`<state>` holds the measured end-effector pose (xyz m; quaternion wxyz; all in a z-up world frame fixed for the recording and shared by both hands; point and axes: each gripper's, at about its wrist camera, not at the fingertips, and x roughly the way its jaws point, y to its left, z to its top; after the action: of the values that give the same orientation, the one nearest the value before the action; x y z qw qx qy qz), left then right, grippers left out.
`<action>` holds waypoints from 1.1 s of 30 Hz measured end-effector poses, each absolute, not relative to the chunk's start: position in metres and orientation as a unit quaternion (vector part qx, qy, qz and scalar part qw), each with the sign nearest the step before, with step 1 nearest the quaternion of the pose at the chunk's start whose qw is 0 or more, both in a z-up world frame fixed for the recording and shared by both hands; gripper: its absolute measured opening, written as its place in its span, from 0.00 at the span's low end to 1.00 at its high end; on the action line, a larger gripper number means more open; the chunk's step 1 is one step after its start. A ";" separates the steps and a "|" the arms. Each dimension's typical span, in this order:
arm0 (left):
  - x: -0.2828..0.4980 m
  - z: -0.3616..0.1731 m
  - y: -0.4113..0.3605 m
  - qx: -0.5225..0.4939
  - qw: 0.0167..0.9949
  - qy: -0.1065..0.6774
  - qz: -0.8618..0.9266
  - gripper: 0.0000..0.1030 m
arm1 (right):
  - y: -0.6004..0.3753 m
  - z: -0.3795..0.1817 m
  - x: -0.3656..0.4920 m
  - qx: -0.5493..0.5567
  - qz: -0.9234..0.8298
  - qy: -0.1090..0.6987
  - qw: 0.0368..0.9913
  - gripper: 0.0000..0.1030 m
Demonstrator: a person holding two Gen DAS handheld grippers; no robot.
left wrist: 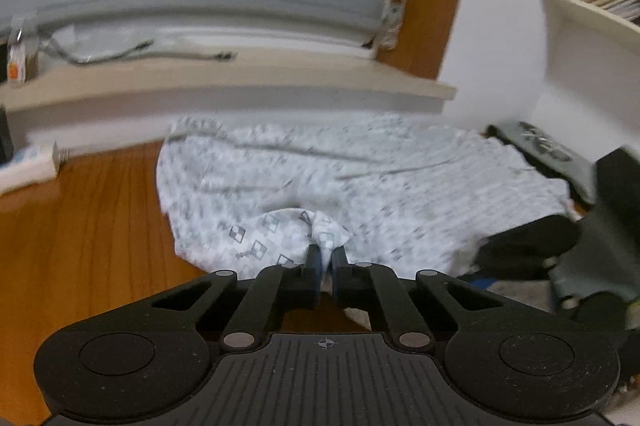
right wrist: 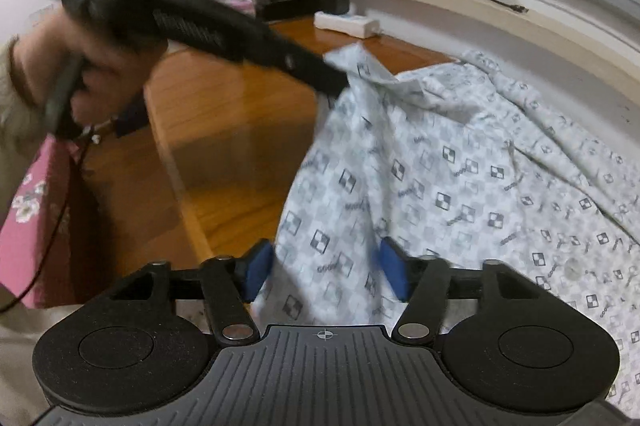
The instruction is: Fold clothes
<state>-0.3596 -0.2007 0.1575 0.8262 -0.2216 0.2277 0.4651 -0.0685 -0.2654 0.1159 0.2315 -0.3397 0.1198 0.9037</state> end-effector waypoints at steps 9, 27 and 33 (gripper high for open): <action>-0.367 0.154 -0.180 -0.233 0.802 0.236 0.496 0.24 | -0.209 0.139 -0.010 -0.247 0.890 0.200 0.326 0.04; -0.371 0.111 -0.183 -0.268 0.797 0.214 0.497 0.24 | -0.246 0.138 -0.054 -0.279 0.906 0.075 0.308 0.52; -0.380 0.108 -0.179 -0.274 0.786 0.210 0.513 0.24 | -0.258 0.120 -0.090 -0.319 0.902 0.024 0.290 0.57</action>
<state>-0.3798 -0.1792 0.1077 0.7862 -0.2737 0.2098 0.5128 -0.0900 -0.2579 0.1203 0.2899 -0.3190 0.0244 0.9020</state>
